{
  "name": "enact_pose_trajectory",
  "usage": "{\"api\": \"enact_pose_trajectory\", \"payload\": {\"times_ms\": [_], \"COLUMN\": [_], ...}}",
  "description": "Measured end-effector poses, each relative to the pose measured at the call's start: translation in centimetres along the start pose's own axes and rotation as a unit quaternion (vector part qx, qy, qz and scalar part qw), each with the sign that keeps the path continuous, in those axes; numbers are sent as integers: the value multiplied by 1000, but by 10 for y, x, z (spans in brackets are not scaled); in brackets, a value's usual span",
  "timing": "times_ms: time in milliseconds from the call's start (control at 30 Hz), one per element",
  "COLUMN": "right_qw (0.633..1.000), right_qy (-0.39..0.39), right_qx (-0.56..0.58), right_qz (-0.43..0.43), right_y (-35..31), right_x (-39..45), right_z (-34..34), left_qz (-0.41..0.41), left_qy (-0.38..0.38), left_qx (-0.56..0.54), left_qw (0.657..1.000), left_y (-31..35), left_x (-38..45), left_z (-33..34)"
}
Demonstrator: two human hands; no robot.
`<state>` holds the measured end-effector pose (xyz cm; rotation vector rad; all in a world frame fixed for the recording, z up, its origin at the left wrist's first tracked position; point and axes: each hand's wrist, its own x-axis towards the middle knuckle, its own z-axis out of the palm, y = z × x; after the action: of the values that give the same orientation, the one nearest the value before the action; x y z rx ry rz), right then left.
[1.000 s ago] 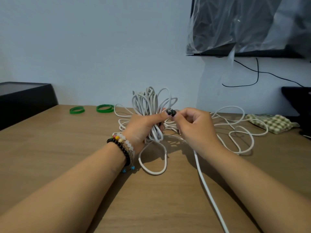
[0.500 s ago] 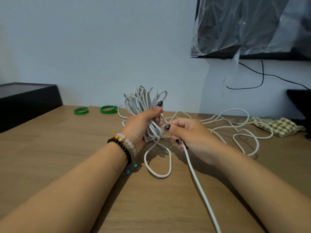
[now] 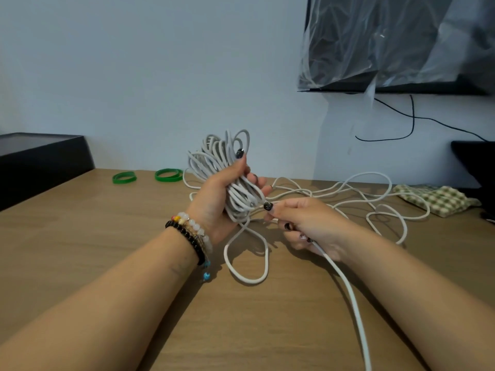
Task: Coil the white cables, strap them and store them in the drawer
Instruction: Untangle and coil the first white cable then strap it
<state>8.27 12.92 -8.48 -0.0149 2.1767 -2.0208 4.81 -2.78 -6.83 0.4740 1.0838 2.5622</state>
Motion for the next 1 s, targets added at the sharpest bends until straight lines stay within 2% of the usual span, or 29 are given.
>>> {"api": "enact_pose_trajectory", "payload": {"times_ms": [167, 267, 333, 400, 533, 600, 733, 900, 1000], "right_qw": [997, 988, 967, 929, 892, 893, 917, 938, 936], "right_qy": [-20, 12, 62, 103, 70, 53, 56, 57, 87], "right_qx": [-76, -151, -239, -338, -422, -416, -329, -216, -203], "right_qz": [15, -14, -55, -110, -149, -166, -218, -266, -275], "right_y": [-1, -5, -7, -5, 2, 2, -2, -7, -8], "right_x": [-2, -6, -4, 0, 0, -3, -7, -10, -10], "right_z": [-2, -7, -10, -13, -13, -10, -8, -4, -6], "left_qz": [45, 79, 94, 99, 76, 63, 46, -21, -51], "left_qy": [74, 118, 135, 136, 100, 63, 13, -19, -17], "left_qx": [-31, -54, -65, -59, 21, 66, 166, 171, 184], "left_qw": [996, 988, 984, 984, 992, 994, 985, 985, 981], "left_y": [11, 21, 25, 25, 18, 15, 10, 0, -3], "left_x": [6, 12, 14, 16, 15, 12, 8, 3, 2], "left_z": [-8, -15, -19, -22, -23, -23, -19, -15, -14]}}
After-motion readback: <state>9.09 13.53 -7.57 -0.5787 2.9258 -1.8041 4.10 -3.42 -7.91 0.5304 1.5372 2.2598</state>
